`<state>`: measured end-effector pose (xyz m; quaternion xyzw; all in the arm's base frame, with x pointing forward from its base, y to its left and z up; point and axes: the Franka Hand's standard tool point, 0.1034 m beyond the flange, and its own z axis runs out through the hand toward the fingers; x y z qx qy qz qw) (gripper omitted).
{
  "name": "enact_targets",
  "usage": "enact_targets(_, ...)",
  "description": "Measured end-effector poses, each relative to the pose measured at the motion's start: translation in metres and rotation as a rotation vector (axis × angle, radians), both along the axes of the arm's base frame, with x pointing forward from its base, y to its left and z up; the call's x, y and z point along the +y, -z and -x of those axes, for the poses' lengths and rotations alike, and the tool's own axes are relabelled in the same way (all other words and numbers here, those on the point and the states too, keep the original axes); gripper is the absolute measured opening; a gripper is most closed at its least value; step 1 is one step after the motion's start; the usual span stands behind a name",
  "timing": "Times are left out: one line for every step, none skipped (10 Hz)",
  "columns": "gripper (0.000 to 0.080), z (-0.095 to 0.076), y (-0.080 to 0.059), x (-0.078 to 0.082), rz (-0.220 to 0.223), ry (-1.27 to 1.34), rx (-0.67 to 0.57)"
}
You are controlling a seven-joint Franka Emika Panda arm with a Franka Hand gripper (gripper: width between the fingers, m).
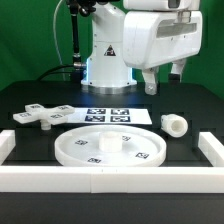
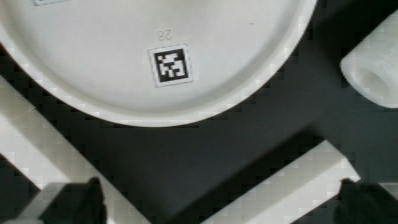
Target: Assemble round table
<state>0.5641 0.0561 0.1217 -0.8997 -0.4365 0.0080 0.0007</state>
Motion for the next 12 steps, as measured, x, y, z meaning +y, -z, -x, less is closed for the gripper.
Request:
enact_targets(0.0650, 0.000, 0.000, 0.000, 0.000, 0.000, 0.000)
enact_targets(0.0650, 0.000, 0.000, 0.000, 0.000, 0.000, 0.000)
enact_targets(0.0650, 0.000, 0.000, 0.000, 0.000, 0.000, 0.000)
enact_targets(0.0650, 0.000, 0.000, 0.000, 0.000, 0.000, 0.000)
enact_targets(0.0650, 0.001, 0.002, -0.006, 0.000, -0.034, 0.001)
enact_targets(0.0650, 0.006, 0.008, -0.024, 0.004, -0.056, 0.003)
enact_targets(0.0650, 0.014, 0.020, -0.039, 0.001, -0.072, -0.013)
enact_targets(0.0650, 0.025, 0.033, -0.054, -0.002, -0.108, -0.007)
enact_targets(0.0650, 0.026, 0.040, -0.064, -0.005, -0.126, -0.007)
enact_targets(0.0650, 0.026, 0.050, -0.079, -0.007, -0.165, -0.011)
enact_targets(0.0650, 0.027, 0.063, -0.089, -0.012, -0.171, -0.001)
enact_targets(0.0650, 0.027, 0.070, -0.092, -0.015, -0.167, 0.006)
